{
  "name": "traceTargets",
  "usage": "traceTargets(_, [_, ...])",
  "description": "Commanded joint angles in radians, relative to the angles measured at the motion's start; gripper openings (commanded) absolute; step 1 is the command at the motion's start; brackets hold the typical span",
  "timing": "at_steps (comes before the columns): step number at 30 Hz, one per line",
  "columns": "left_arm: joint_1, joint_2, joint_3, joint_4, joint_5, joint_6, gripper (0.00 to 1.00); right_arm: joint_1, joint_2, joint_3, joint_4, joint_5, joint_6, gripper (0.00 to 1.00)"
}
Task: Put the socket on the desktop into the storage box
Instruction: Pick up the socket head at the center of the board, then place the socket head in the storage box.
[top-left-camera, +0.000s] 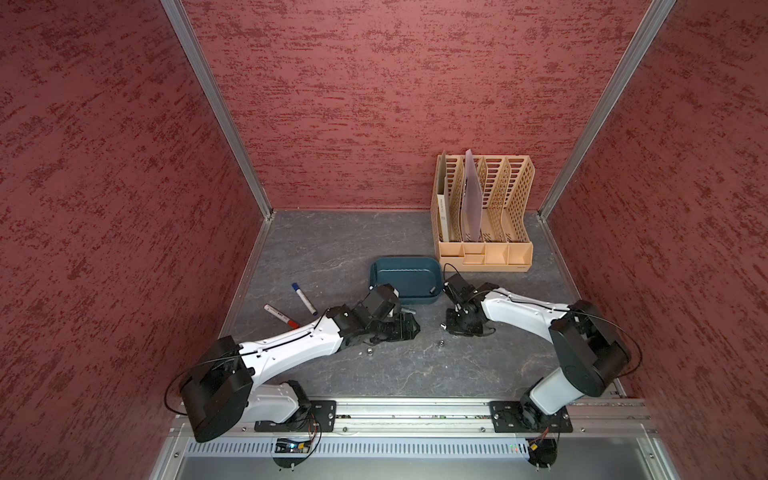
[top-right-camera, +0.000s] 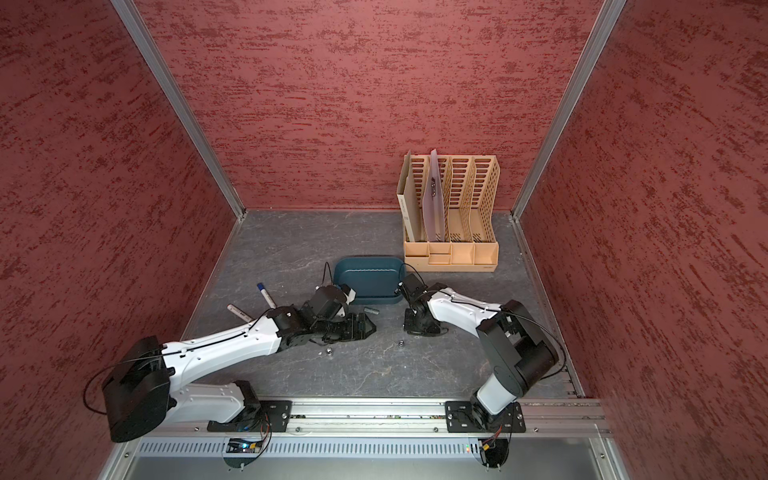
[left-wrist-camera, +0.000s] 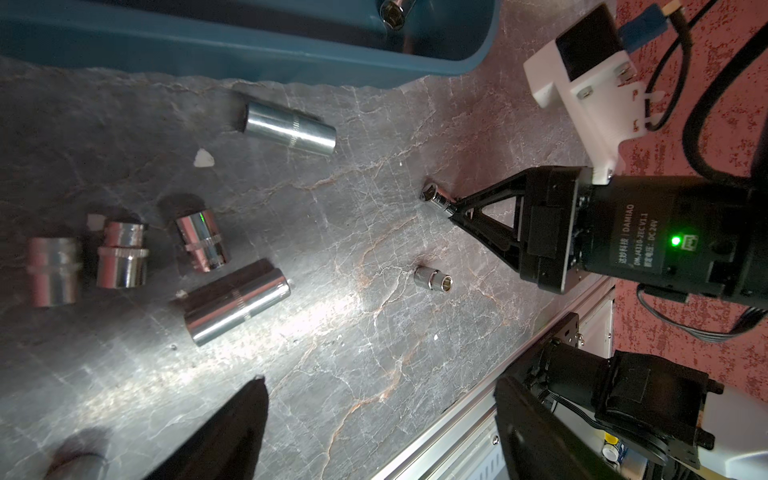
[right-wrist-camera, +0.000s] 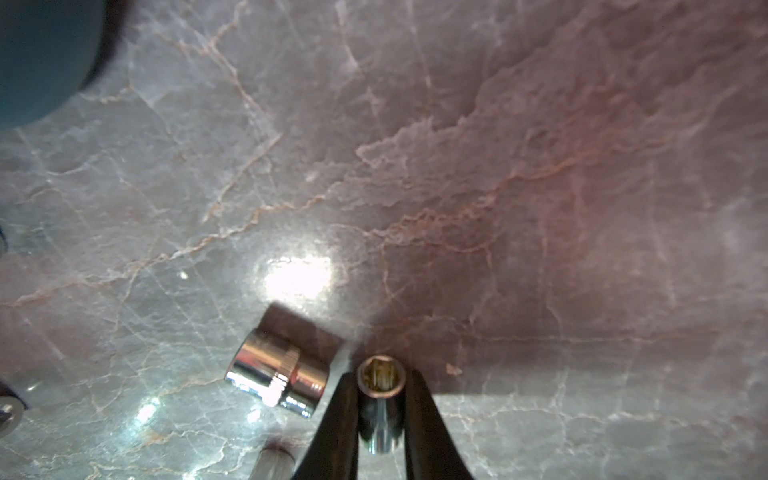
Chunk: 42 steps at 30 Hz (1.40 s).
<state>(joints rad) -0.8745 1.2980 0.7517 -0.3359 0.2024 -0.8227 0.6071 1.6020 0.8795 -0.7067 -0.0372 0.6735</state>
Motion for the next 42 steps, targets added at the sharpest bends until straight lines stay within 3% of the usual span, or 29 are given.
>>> traceTargets(1, [0.004, -0.008, -0.008, 0.006, -0.011, 0.002, 0.89, 0.009, -0.035, -0.005, -0.018, 0.019, 0.006, 0.16])
traceTargets(17, [0.102, -0.084, 0.015, -0.11, -0.051, 0.02, 0.89, 0.009, -0.124, 0.148, -0.127, 0.028, -0.021, 0.15])
traceTargets(31, [0.307, -0.252, -0.023, -0.22, -0.024, 0.057, 0.89, 0.014, 0.042, 0.418, -0.174, 0.013, -0.086, 0.15])
traceTargets(42, [0.391, -0.282, -0.022, -0.24, 0.003, 0.074, 0.89, 0.02, 0.194, 0.592, -0.182, -0.006, -0.113, 0.15])
